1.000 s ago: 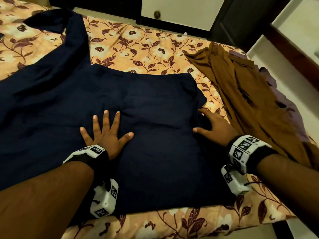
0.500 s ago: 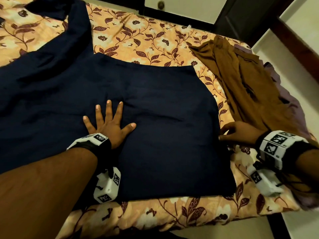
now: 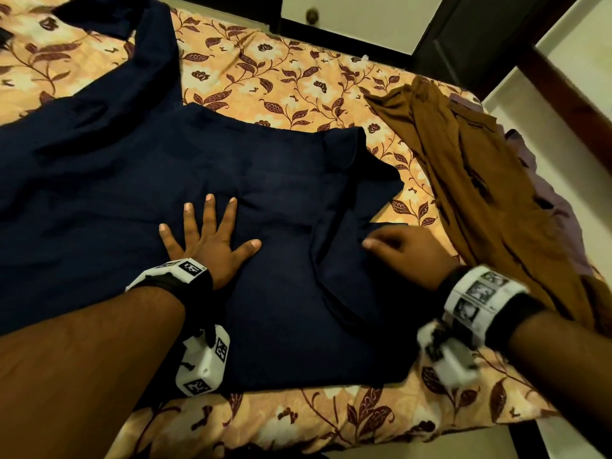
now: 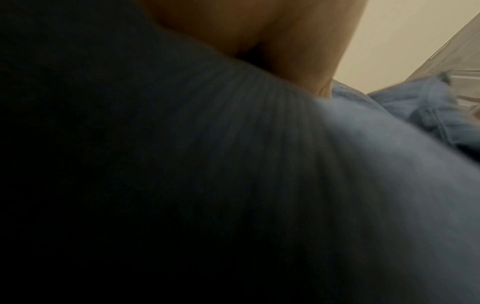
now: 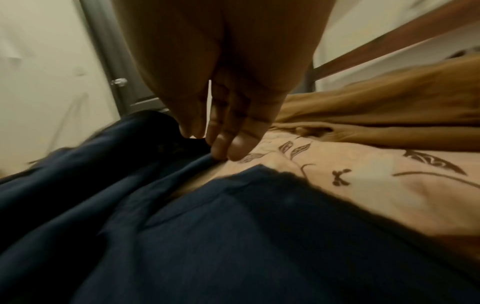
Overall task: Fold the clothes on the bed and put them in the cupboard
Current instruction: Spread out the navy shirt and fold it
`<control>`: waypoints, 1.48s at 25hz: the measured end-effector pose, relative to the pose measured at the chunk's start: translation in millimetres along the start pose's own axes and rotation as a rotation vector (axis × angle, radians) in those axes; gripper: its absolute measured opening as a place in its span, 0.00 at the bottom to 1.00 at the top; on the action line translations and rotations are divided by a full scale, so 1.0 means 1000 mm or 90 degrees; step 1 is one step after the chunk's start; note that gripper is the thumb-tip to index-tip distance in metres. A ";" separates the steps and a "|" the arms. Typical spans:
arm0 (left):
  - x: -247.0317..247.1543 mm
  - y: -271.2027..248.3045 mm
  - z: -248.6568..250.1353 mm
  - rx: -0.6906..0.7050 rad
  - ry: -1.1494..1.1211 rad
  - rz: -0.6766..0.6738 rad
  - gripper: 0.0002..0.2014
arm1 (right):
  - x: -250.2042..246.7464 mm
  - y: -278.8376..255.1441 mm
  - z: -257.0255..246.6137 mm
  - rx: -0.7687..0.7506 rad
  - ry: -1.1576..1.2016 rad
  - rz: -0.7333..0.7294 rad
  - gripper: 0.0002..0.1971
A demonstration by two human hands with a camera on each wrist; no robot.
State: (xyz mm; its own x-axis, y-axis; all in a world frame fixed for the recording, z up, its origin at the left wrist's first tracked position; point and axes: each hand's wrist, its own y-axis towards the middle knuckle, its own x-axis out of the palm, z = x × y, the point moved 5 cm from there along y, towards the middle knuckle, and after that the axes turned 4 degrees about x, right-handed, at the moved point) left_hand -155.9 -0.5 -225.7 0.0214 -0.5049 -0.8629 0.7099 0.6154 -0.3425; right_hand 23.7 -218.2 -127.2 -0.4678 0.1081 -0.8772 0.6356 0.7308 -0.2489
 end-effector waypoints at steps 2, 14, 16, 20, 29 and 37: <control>0.000 0.001 -0.001 -0.001 0.006 0.006 0.41 | -0.031 0.042 0.048 0.130 0.133 0.160 0.08; 0.002 0.003 -0.001 -0.009 0.006 0.001 0.41 | -0.059 0.129 0.090 0.202 0.416 0.231 0.12; 0.001 0.002 -0.001 -0.009 0.007 0.005 0.41 | -0.069 0.120 0.084 0.140 0.514 0.277 0.13; 0.000 0.001 0.000 -0.004 0.004 -0.002 0.41 | -0.052 0.094 0.088 0.248 0.501 0.173 0.11; 0.000 0.001 -0.001 -0.007 0.008 0.001 0.41 | -0.027 0.075 0.113 0.415 0.331 0.060 0.13; 0.001 0.002 0.000 0.000 -0.002 0.023 0.41 | -0.022 0.074 0.116 0.451 0.123 -0.004 0.19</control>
State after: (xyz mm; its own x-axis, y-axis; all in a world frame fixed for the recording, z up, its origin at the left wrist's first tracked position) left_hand -154.5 0.4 -227.2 0.0493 -0.4846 -0.8734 0.7084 0.6334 -0.3114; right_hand 152.3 -244.9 -173.4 -0.5303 0.2697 -0.8037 0.8470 0.1273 -0.5162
